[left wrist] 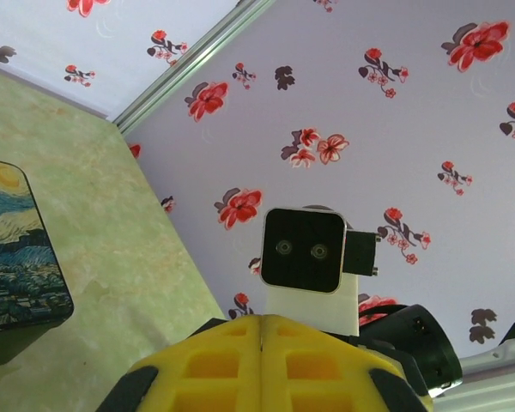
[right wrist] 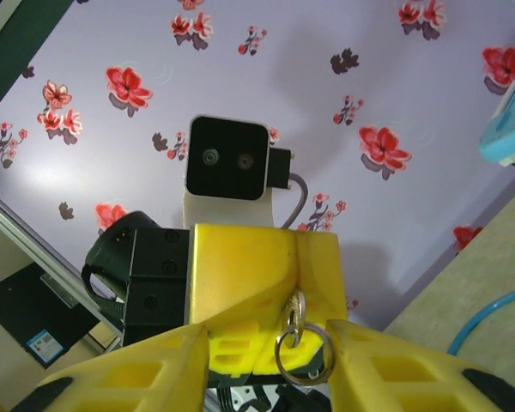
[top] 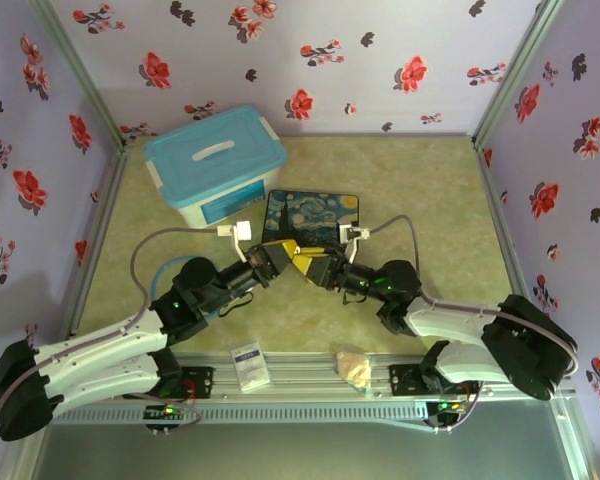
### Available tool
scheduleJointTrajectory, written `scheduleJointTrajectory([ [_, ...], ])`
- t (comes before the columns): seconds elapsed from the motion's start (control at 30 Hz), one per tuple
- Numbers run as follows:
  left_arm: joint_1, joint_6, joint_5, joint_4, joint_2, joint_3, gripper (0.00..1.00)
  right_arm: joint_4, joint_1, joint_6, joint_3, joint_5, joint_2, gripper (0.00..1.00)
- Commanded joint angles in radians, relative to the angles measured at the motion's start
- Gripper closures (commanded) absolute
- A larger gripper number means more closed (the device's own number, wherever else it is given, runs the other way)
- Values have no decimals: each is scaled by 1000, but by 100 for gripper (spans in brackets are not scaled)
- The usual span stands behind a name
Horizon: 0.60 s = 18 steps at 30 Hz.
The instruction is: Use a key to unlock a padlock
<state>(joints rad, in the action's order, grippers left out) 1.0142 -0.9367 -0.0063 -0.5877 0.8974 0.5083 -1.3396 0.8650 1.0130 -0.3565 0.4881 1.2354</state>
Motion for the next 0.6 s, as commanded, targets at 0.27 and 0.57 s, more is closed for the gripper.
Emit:
scheduleJointTrajectory([
  [0.27, -8, -87, 0, -188, 37, -80, 100, -43, 1, -28, -19, -47, 11, 77],
  [0.57, -8, -66, 4, -116, 15, -61, 100, -45, 3, -19, -19, -54, 27, 91],
])
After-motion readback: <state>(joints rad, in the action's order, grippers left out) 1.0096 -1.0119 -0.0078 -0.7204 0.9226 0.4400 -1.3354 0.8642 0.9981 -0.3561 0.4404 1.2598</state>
